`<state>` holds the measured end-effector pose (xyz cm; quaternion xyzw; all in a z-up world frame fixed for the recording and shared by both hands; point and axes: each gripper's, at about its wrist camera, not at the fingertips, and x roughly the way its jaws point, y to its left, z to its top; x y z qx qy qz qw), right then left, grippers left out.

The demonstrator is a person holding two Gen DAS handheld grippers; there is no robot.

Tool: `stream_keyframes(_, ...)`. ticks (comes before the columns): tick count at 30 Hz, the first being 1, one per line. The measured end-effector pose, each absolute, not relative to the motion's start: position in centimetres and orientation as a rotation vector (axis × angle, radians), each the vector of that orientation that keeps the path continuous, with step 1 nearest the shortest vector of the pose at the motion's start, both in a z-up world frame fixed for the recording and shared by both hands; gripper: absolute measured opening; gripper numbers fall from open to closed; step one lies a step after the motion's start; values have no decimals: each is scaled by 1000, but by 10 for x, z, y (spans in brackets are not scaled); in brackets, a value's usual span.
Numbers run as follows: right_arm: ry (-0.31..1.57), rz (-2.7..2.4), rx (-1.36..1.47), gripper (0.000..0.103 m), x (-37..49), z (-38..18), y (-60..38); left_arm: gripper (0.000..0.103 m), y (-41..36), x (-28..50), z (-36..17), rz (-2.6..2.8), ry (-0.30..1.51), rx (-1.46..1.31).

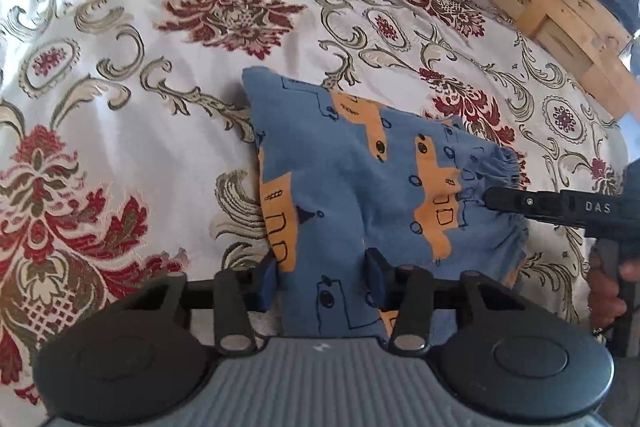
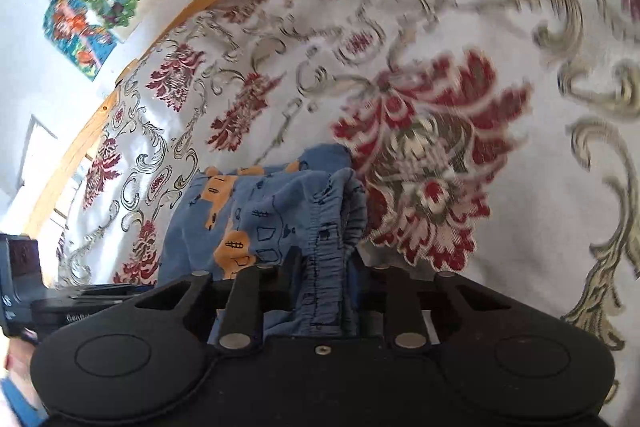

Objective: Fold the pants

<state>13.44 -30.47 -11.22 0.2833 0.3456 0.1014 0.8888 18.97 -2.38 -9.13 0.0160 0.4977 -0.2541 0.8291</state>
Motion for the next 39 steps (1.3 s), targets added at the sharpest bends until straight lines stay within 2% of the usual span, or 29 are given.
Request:
stream_keyframes(1,696,211,536,21,132,-106,-299,41,-25,188,-90,-528,1050,33)
stream_keyframes(3,652,208,436,20,127,-95,-286,29,-27,182,-86,-517,1028,39)
stream_keyframes(5,606,215,371,20,123,-87,-278,26,-30,176,-81,-507,1003,46)
stream_keyframes(11,477,241,220,19,129,-65,-260,24,-30,163,-66,-458,944,67)
stream_keyframes(15,435,268,184,19,164,-48,-256,24,-34,167,-47,-420,821,127)
stream_keyframes(21,536,291,256,19,243,-54,-260,24,-19,217,-38,-379,763,70)
stream_keyframes(25,664,283,294,19,270,-87,-257,24,2,254,-63,-370,849,-36)
stream_keyframes(27,670,281,322,20,271,-99,-260,25,11,266,-81,-356,918,-77)
stream_keyframes(30,671,289,426,21,273,-107,-270,26,15,269,-86,-376,911,-66)
stream_keyframes(33,673,291,492,32,272,-111,-275,27,13,266,-86,-381,900,-41)
stream_keyframes(34,675,283,507,37,271,-112,-276,28,13,265,-87,-380,898,-36)
stream_keyframes(35,674,275,516,48,269,-111,-278,31,12,265,-87,-379,896,-30)
stream_keyframes(36,668,268,518,54,266,-109,-278,37,13,264,-86,-375,896,-26)
stream_keyframes(37,661,261,515,65,261,-107,-278,40,13,264,-85,-367,895,-22)
stream_keyframes(39,649,250,491,75,250,-100,-278,60,14,262,-82,-345,885,-13)
